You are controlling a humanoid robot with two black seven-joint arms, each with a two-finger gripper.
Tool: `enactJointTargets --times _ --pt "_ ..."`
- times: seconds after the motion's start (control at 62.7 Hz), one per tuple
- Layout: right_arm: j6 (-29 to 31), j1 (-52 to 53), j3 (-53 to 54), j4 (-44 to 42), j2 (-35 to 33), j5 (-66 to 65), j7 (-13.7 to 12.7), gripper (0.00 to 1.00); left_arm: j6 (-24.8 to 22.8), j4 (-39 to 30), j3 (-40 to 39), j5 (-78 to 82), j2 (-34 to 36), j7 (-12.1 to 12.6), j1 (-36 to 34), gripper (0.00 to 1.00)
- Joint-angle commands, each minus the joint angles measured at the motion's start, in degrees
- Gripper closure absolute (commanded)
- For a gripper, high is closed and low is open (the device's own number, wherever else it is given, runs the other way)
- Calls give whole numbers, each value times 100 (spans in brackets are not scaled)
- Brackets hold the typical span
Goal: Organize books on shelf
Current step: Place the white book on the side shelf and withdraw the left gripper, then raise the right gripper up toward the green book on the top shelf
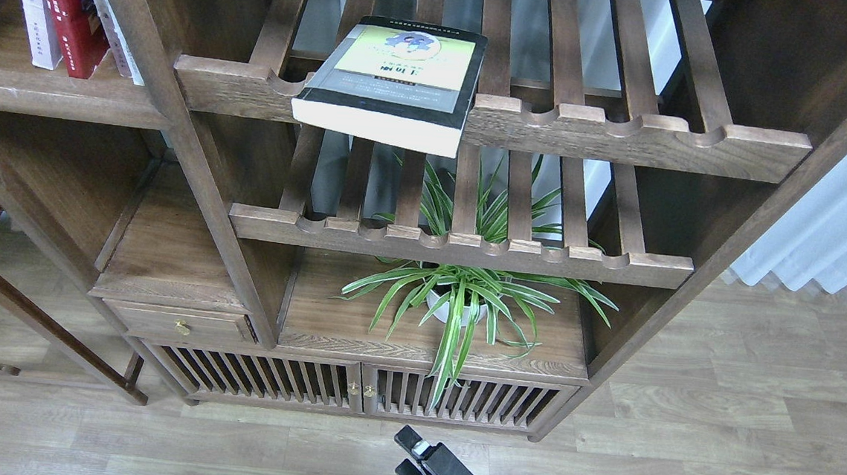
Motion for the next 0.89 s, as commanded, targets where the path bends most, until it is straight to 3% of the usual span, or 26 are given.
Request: enactJointTargets --times 0.0,0.335,0.606,0.877 --pt "0 -7 40 0 1 7 -1 1 -1 -444 -442 -171 42 1 621 29" --pt "0 19 40 0 28 7 -1 1 -1 -1921 -1875 -452 68 98 2669 14" --pt "0 72 67 0 151 24 -1 1 -1 -2071 -2156 -786 -90 72 4102 4" --pt "0 265 233 61 335 24 78 1 -1 -2071 -2156 -813 -705 107 4963 1"
